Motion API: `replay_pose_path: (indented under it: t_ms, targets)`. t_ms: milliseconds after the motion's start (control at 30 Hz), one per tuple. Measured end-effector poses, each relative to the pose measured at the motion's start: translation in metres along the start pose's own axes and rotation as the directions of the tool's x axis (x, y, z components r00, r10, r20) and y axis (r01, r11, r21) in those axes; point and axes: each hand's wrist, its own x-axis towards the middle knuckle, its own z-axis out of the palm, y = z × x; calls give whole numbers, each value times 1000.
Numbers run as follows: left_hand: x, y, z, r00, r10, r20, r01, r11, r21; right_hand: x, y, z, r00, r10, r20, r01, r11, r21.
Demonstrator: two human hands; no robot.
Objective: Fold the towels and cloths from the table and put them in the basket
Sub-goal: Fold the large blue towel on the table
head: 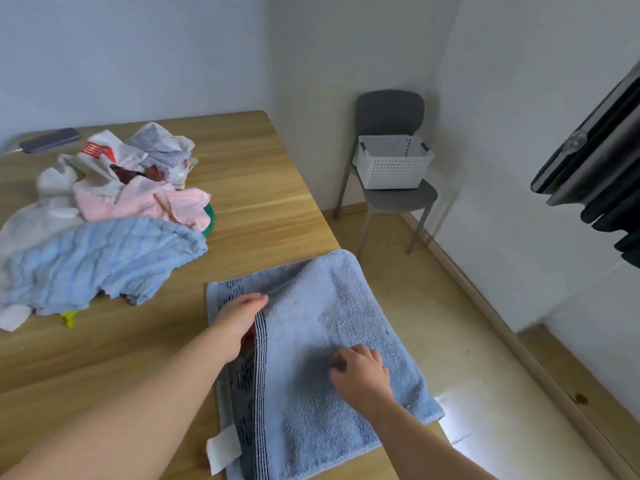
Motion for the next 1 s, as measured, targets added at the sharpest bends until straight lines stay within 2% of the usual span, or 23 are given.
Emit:
replay_pose_path:
  t_ms: [67,133,200,267,333,400,467,533,667,767,867,933,1000]
  targets:
    - [-4,7,1,984,174,-28,-161,951,264,3,-1,-4,999,21,25,-22,1000,20]
    - [-5,11,-3,935,348,-71,-286,857,428,5,-3,-7,1000,19,24,-20,999,43]
    - [-5,14,-12,887,448,-113,-356,820,449,7,-6,-7,1000,-4,-3,4,997,72]
    - [2,13,-24,868,473,-153,-370,820,436,7,-12,-6,999,-28,-27,31,994,105]
    - [10,7,-34,889,427,-165,-321,838,442,6,-17,-4,998,-58,-28,61,992,106]
    - [17,-4,-38,953,244,-182,-180,934,309,5,-20,-1,997,-80,-19,82,992,94]
    - [15,-19,-37,993,52,-103,-32,981,190,4,-22,3,996,-92,-16,93,990,106]
    - [12,-35,-32,999,31,-13,-27,969,247,2,-23,6,994,-107,-31,109,990,90]
    - [4,-45,-26,997,51,60,-68,948,311,-12,-33,12,983,-171,-69,170,985,-16]
    - [0,-43,-24,994,28,102,-53,967,250,-30,-49,19,951,-279,135,288,956,-53]
    - [0,-38,-24,993,-29,119,20,996,81,-40,-61,25,863,-370,344,430,896,-115]
    - [3,-35,-25,995,-34,97,30,999,43,-41,-65,30,812,-379,443,503,840,-204]
    - [8,-32,-25,996,-41,76,42,999,-4,-41,-68,35,794,-353,495,534,794,-290]
